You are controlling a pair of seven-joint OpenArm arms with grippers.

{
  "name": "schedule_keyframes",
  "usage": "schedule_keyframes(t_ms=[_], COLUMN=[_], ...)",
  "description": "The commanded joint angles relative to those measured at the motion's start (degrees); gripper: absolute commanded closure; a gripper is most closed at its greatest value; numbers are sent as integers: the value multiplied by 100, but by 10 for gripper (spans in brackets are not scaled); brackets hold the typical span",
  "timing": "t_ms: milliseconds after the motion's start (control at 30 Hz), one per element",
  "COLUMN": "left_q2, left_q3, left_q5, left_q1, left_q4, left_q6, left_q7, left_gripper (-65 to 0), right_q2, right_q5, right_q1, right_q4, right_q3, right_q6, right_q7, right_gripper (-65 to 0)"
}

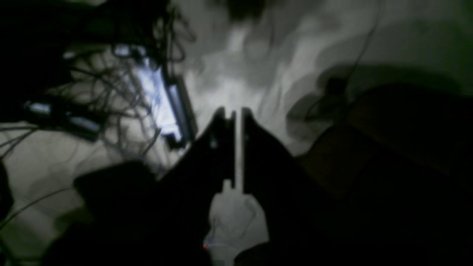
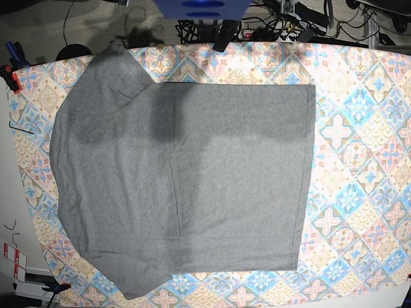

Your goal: Fold the T-shirt properly

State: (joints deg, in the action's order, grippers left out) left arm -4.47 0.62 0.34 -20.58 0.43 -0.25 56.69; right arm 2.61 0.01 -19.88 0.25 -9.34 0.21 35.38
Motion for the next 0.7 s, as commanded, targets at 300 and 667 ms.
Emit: schedule_keyframes(t_ms=[300, 667], left_q2=[-15, -15], left_q3=[-23, -40], left_q5=[-38, -73], left_q1=[-329, -2289], left_q4=[85, 4182], left_q6=[3, 38], left_q7=[1483, 1483], left_gripper=[0, 0], right_q2=[-19, -134], right_q5=[-5, -23], right_q1=[-918, -1551], right_q4=[-25, 190], right_q3=[16, 24], right_q6=[1, 1], right_q7=[2753, 3931], right_gripper=[0, 0])
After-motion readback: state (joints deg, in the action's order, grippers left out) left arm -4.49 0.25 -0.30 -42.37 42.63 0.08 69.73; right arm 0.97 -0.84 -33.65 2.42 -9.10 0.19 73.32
